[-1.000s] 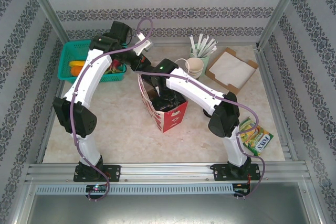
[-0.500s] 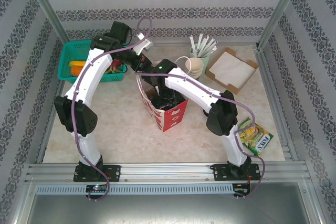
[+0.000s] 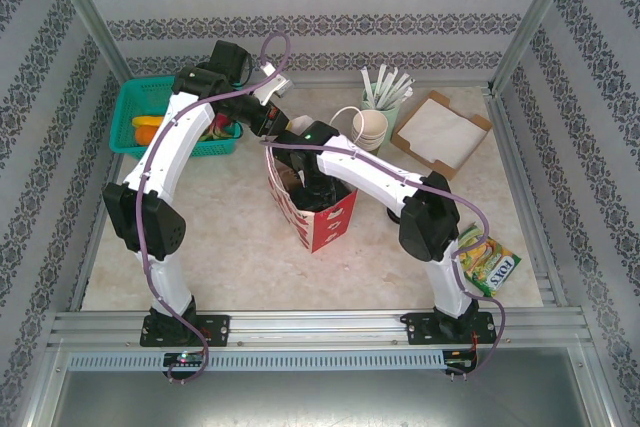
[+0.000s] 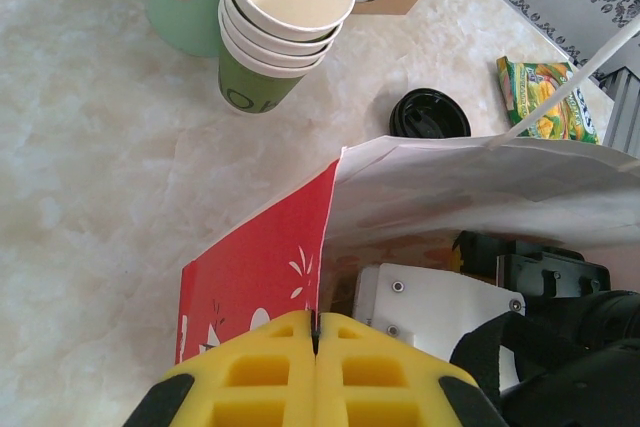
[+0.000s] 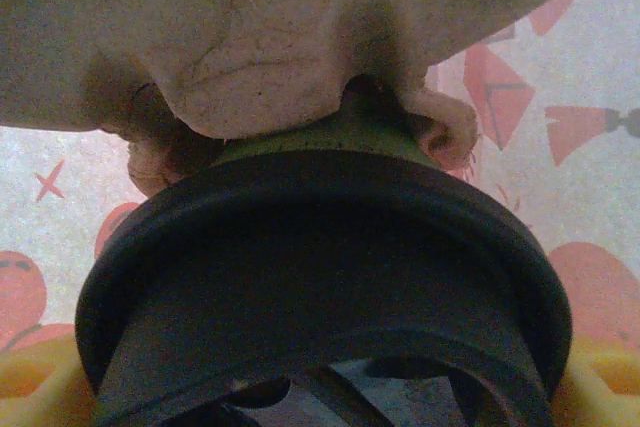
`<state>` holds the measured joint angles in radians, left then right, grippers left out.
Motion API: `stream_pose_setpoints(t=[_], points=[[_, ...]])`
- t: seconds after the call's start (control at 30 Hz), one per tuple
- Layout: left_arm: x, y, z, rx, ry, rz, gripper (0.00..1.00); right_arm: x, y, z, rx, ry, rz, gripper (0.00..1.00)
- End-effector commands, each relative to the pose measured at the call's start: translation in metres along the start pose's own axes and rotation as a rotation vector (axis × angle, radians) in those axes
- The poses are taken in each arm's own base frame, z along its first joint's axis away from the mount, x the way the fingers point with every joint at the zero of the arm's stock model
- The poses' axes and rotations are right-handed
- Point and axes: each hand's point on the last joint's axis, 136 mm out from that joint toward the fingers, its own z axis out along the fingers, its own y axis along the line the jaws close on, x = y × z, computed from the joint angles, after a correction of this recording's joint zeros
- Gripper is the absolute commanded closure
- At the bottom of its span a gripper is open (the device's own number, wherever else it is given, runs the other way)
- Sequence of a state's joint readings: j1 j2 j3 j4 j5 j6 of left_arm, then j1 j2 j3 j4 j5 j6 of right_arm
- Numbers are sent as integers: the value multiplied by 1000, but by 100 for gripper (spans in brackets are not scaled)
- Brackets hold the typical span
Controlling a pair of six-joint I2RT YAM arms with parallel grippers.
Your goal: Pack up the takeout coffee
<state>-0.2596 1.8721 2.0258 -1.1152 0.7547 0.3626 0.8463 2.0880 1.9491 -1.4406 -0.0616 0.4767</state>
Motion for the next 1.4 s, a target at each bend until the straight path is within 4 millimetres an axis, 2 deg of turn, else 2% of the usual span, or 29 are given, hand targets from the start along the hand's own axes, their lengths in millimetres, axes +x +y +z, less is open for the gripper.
stream_pose_setpoints(t=[0.0, 0.17, 0.3, 0.37, 0.5, 0.77, 1.2, 1.37], points=[[-1, 6, -1, -6, -5, 4, 100, -9, -1, -23, -28, -98, 33, 56], [-1, 6, -2, -11, -6, 6, 100, -17, -2, -46, -44, -193, 50, 56], [0, 6, -2, -15, -4, 7, 100, -12, 1, -60, -67, -193, 37, 55], [0, 6, -3, -15, -5, 6, 100, -10, 1, -58, -70, -180, 35, 55], [1, 4, -3, -11, -8, 3, 100, -13, -4, -41, -35, -145, 48, 55], [-1, 1, -7, -18, -22, 14, 100, -20, 1, -18, -29, -115, 38, 56], [-2, 1, -10, -30, -31, 16, 100, -17, 1, -13, -26, -114, 31, 56], [-3, 2, -9, -32, -35, 18, 100, -19, 1, -17, -27, -135, 32, 56]])
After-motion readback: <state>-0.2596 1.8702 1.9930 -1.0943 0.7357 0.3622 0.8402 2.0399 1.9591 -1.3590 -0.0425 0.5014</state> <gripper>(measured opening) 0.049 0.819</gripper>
